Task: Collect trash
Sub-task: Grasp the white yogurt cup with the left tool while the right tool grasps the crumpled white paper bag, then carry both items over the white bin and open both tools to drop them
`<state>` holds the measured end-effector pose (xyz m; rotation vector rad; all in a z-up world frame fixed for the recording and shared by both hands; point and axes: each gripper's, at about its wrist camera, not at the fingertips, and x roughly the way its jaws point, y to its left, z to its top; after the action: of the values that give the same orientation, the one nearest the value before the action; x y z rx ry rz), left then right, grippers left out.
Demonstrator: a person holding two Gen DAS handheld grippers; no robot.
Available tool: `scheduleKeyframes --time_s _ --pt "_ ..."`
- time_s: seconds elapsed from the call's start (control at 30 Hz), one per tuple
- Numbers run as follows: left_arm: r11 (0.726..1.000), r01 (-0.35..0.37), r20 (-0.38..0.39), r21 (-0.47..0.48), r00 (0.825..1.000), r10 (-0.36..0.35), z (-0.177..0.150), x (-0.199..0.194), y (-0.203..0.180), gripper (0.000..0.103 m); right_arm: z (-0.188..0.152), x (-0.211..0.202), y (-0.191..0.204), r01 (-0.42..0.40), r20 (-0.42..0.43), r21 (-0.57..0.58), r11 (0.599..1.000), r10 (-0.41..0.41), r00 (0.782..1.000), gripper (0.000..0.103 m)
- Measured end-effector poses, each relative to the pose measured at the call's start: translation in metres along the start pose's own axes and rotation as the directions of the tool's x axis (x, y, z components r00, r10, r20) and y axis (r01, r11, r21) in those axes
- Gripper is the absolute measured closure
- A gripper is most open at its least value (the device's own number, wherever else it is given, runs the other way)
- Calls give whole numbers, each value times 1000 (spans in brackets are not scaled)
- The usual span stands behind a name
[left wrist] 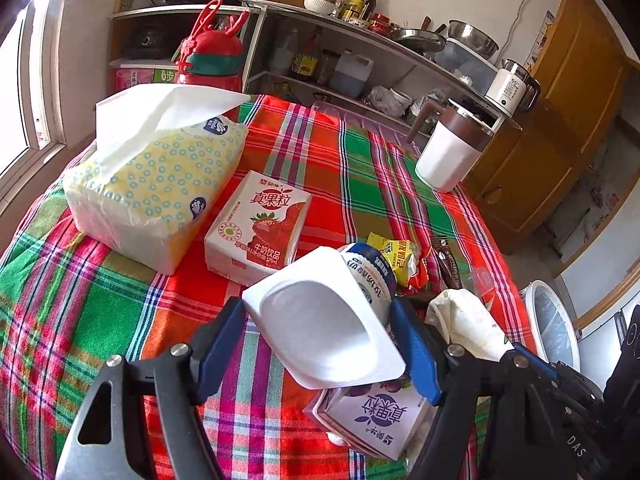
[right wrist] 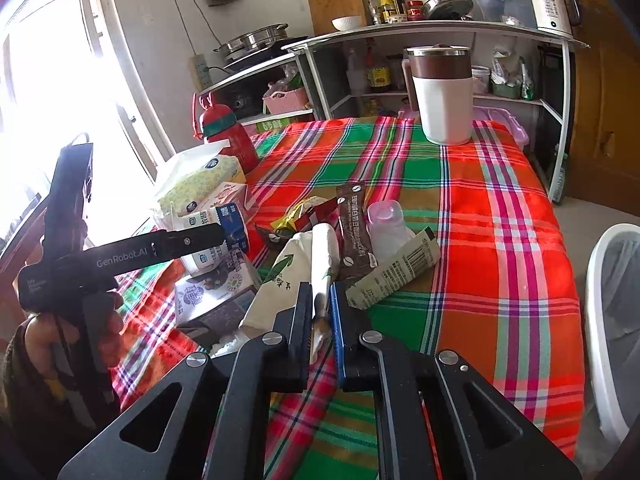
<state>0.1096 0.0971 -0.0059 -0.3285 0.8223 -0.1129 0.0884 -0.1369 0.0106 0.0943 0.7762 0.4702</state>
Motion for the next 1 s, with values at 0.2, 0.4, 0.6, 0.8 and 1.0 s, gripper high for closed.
scheduleKeyframes --time_s 0.2,0.4,0.6,0.8,1.0 --pt "1000 -14 25 4 1000 13 -3 -16 -5 27 0 -10 2 -19 27 2 1000 19 999 94" --pt "1000 -29 60 4 998 29 -5 -32 -9 27 0 -26 0 -40 71 15 999 39 997 94" --pt "999 -8 85 38 996 5 -5 -45 -27 27 1 -44 -4 -39 109 30 999 36 993 94" --pt "996 21 92 87 995 -29 -7 -50 -54 27 2 -66 -13 -14 153 47 999 6 988 94" --pt "988 60 93 143 993 -74 -11 -54 -84 27 0 -87 -27 17 188 76 997 -31 982 94"
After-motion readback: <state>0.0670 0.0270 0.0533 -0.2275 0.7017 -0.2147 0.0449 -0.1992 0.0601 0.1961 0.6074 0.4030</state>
